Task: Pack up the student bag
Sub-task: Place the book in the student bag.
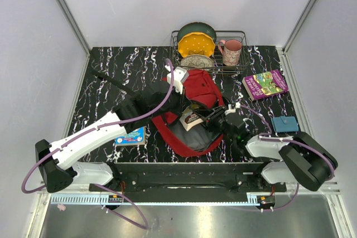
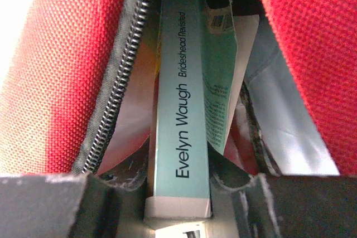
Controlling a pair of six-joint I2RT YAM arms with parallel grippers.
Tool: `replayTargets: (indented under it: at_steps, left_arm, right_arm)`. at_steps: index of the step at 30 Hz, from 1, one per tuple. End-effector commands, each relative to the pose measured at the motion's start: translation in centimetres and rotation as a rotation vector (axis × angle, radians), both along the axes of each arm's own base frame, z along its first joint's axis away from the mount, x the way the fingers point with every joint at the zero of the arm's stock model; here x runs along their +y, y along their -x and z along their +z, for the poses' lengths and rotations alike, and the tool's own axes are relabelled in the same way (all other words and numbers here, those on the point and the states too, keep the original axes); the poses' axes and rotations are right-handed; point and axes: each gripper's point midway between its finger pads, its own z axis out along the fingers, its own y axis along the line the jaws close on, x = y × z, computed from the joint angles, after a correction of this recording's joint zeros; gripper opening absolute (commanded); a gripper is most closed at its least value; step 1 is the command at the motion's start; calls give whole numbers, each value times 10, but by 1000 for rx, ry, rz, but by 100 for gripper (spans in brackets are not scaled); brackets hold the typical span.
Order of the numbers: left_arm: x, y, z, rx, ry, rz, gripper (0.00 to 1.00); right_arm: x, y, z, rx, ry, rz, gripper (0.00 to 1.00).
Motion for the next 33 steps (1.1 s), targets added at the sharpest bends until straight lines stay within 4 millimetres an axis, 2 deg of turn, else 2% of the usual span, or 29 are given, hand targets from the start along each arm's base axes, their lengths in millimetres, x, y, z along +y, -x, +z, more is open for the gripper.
replayTargets:
  at_steps: [1, 2, 3, 6, 8, 9, 10, 11, 12, 13, 14, 15, 16, 19, 25, 27, 33]
  left_arm:
    - [-17, -2, 44, -68, 132, -25, 0]
    - [-18, -1, 47, -70, 139, -31, 0]
    - [-19, -1, 49, -74, 148, -35, 0]
    - [-23, 3, 51, -78, 152, -58, 0]
    - [-19, -2, 47, -95, 121, -29, 0]
    - [-13, -5, 45, -100, 100, 3, 0]
    - [-10, -6, 44, -109, 93, 8, 0]
    - [-8, -6, 42, -110, 85, 11, 0]
    - [-4, -7, 43, -120, 77, 21, 0]
    - [-2, -7, 41, -130, 60, 17, 0]
    - [-1, -6, 38, -131, 48, 12, 0]
    - [2, -5, 38, -132, 37, 9, 0]
    - [2, -3, 37, -136, 31, 0, 0]
    - [4, 4, 37, -140, 26, -40, 0]
    - [4, 5, 35, -125, 39, -36, 0]
    - [0, 6, 38, -120, 54, -50, 0]
    - [-5, 7, 37, -106, 59, -67, 0]
  right_arm:
    - [6, -16, 105, -266, -276, -36, 0]
    - [8, -20, 104, -255, -263, -44, 0]
    - [9, -26, 92, -224, -215, -64, 0]
    - [9, -41, 88, -239, -142, -116, 0]
    - [12, -49, 81, -240, -135, -133, 0]
    - [13, -51, 93, -288, -172, -136, 1]
    - [17, -53, 91, -286, -181, -124, 1]
    - [24, -58, 80, -268, -176, -109, 2]
    - [27, -58, 84, -283, -211, -98, 2]
    - [30, -59, 80, -277, -215, -90, 3]
    - [36, -65, 65, -256, -202, -83, 4]
    - [40, -64, 65, -280, -204, -65, 5]
    - [42, -67, 51, -270, -183, -64, 6]
    - [40, -73, 43, -296, -136, -93, 7]
    - [44, -86, 22, -279, -21, -121, 10]
    - [45, -93, 24, -300, -12, -140, 12]
    - [60, -112, 9, -279, 40, -136, 15]
